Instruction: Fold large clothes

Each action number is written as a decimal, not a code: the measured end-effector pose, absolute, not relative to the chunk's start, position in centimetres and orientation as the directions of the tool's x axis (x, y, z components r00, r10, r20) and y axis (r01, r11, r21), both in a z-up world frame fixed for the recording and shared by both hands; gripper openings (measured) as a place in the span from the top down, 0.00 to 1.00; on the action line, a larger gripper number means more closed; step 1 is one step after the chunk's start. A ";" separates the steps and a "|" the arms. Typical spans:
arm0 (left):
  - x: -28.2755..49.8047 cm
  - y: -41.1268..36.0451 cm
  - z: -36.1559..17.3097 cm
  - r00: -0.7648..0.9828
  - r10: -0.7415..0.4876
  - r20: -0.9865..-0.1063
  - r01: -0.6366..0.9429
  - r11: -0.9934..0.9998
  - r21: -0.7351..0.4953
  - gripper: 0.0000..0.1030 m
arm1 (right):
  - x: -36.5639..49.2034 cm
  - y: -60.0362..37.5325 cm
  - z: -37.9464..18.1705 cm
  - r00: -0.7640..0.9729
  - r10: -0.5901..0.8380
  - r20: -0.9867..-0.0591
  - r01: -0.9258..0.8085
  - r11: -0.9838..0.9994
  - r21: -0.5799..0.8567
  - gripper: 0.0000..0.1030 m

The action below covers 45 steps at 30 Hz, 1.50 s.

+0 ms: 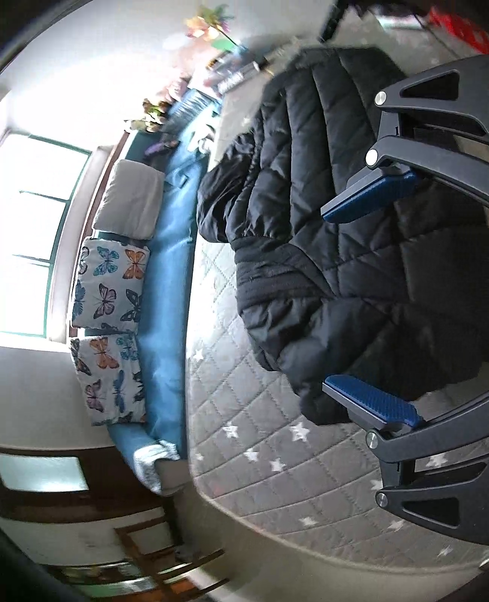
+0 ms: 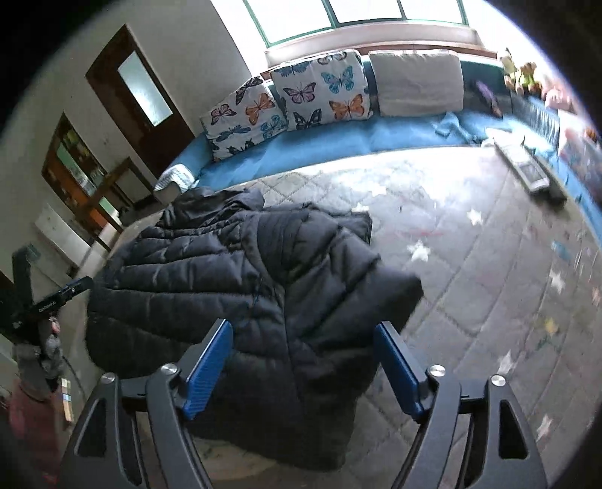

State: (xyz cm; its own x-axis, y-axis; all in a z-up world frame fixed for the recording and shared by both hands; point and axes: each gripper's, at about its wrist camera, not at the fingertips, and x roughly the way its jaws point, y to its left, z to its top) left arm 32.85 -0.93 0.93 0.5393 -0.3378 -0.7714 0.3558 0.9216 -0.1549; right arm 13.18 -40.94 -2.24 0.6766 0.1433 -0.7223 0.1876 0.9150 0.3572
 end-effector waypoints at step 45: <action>34.1 9.2 -5.3 0.379 -0.584 -0.718 0.127 0.801 -0.585 0.08 | 15.4 -41.7 -7.0 0.577 0.310 -0.756 0.218 0.833 0.509 0.00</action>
